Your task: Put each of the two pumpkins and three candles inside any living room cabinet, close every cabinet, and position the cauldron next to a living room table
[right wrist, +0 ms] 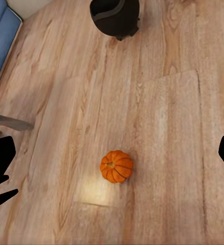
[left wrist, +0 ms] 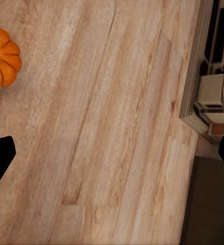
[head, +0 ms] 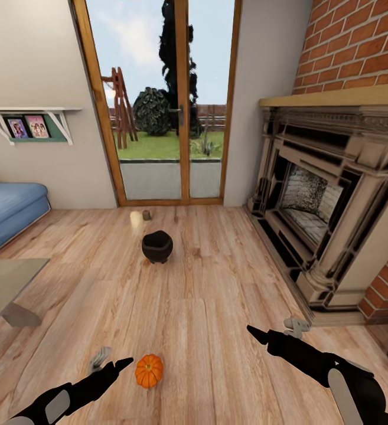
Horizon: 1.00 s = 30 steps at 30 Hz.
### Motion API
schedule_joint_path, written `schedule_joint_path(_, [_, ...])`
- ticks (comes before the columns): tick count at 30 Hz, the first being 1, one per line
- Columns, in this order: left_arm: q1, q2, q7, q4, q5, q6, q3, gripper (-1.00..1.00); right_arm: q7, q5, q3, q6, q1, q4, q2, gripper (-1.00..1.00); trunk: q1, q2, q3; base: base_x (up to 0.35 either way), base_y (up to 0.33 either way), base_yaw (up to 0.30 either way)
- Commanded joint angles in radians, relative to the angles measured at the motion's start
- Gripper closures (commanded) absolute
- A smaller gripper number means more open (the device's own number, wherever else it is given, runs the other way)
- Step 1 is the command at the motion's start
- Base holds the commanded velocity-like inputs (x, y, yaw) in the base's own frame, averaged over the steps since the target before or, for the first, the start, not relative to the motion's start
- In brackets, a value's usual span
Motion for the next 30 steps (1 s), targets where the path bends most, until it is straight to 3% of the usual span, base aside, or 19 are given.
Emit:
schedule_joint_path(1, [0.0,0.0,-0.003,0.0,-0.001,0.01,0.008,-1.0,0.003,-0.001,-0.001,0.006,-0.001,0.0,0.0,-1.0,0.004,-0.008,-0.004,0.0,0.0,0.0])
schedule_joint_path(24, [0.0,0.0,-0.003,0.0,-0.001,0.007,0.008,-1.0,0.011,-0.008,-0.005,0.003,0.0,-0.002,0.0,-1.0,0.092,-0.169,-0.076,0.0,0.0,0.0])
schedule_joint_path(28, [0.0,0.0,-0.003,0.0,-0.001,0.007,0.008,-1.0,0.131,-0.008,-0.009,0.002,0.0,-0.003,-0.002,-1.0,0.107,-0.197,-0.089,0.0,0.0,0.0])
schedule_joint_path(30, [0.0,0.0,-0.003,0.0,-0.001,0.007,0.008,-1.0,0.209,-0.008,-0.034,0.003,0.001,-0.003,-0.002,-1.0,0.115,-0.211,-0.095,0.0,0.0,0.0])
